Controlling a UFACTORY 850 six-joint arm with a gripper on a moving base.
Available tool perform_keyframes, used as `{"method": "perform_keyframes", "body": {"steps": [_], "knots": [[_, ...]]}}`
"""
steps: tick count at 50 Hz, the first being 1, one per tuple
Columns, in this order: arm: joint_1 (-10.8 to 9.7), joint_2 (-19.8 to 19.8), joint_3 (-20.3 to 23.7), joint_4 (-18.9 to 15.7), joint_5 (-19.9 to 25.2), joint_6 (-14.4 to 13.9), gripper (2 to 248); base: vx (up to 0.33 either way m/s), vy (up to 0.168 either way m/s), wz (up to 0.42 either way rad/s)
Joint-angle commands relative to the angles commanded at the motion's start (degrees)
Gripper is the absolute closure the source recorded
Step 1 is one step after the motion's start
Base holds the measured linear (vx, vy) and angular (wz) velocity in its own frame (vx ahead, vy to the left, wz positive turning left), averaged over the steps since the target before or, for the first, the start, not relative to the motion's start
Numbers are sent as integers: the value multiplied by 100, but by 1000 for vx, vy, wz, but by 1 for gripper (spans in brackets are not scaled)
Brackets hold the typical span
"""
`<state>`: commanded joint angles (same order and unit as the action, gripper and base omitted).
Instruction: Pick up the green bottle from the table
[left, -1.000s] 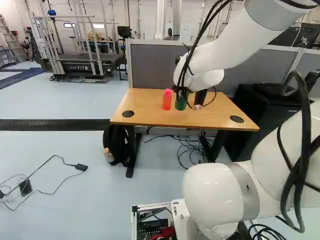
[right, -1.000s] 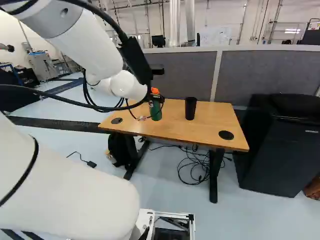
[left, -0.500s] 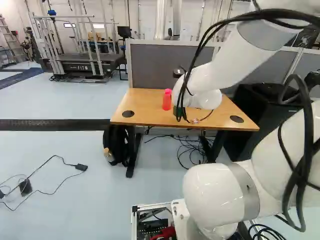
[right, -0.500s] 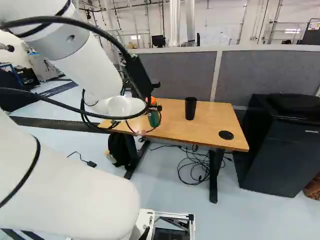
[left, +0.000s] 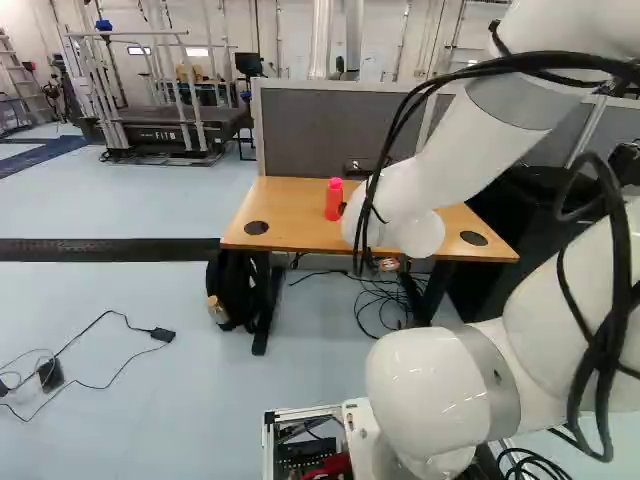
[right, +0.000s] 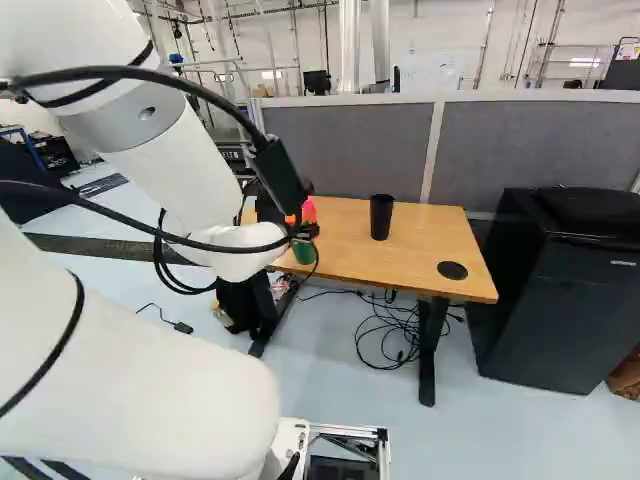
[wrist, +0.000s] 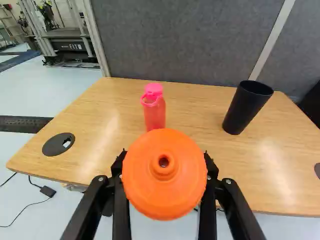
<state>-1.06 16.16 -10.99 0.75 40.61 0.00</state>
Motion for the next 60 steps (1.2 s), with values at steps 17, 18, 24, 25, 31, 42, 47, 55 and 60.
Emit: {"method": "perform_keyframes", "body": {"steps": [17,18,24,25,31,42,47,55,60], "knots": [[56,-9,317,-40,497,0,129,0,0,0],[59,-9,332,-42,520,0,129,0,0,0],[73,-11,413,-52,648,0,129,0,0,0],[75,-11,425,-53,667,0,129,0,0,0],[87,-13,491,-62,770,0,129,0,0,0],[100,-15,569,-71,893,0,129,0,0,0],[104,-16,589,-74,925,0,129,0,0,0],[106,-16,599,-75,939,0,129,0,0,0],[106,-16,599,-75,939,0,129,0,0,0]]}}
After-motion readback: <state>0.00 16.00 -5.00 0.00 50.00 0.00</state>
